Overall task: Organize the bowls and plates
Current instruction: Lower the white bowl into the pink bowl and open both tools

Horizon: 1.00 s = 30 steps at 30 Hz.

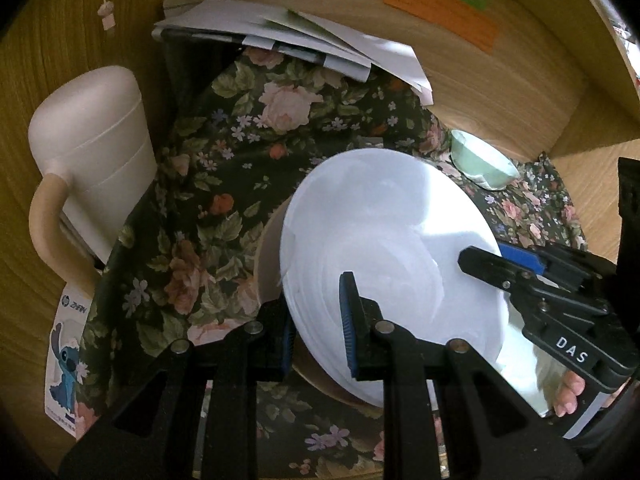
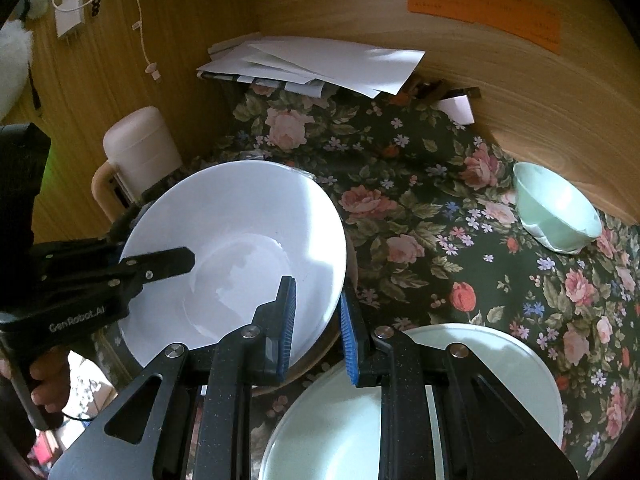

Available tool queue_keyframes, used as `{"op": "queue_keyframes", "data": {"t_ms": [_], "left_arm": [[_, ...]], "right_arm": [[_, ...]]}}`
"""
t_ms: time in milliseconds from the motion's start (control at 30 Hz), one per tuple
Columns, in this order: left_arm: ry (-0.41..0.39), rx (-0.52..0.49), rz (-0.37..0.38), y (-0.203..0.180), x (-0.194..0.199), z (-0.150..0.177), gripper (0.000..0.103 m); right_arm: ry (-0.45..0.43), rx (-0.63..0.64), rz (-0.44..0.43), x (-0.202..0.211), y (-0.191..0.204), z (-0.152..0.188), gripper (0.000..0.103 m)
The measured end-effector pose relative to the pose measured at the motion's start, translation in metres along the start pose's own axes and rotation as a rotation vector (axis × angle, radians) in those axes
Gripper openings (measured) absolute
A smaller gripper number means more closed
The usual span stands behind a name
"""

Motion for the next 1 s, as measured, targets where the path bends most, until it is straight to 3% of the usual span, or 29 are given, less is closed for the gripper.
{"op": "queue_keyframes", "data": {"t_ms": [567, 867, 1000], "left_arm": [[-0.005, -0.103, -0.095, 0.003, -0.010, -0.004, 0.020], [-0.008, -0.099, -0.087, 0.000, -0.013, -0.008, 0.031], [-0.003, -0.084, -0.079, -0.004, -0.013, -0.011, 0.043]], "right_arm": [[-0.009, 0.009, 0.005, 0.007, -0.005, 0.004, 0.020], [-0.042, -0.021, 0.019, 0.023, -0.029, 0.001, 0.020], [-0.044, -0.043, 0.029, 0.026, -0.046, 0.001, 0.022]]}}
Point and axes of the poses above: each gripper's, at about its wrist camera, not at the fingertips, and x roughly against the way its jaws point, y to its left, z to its underside, the point moved 8 cm from there along -x, roughly the way its jaws point, and after that the axes turned 13 degrees about z, right-handed, at the moved point
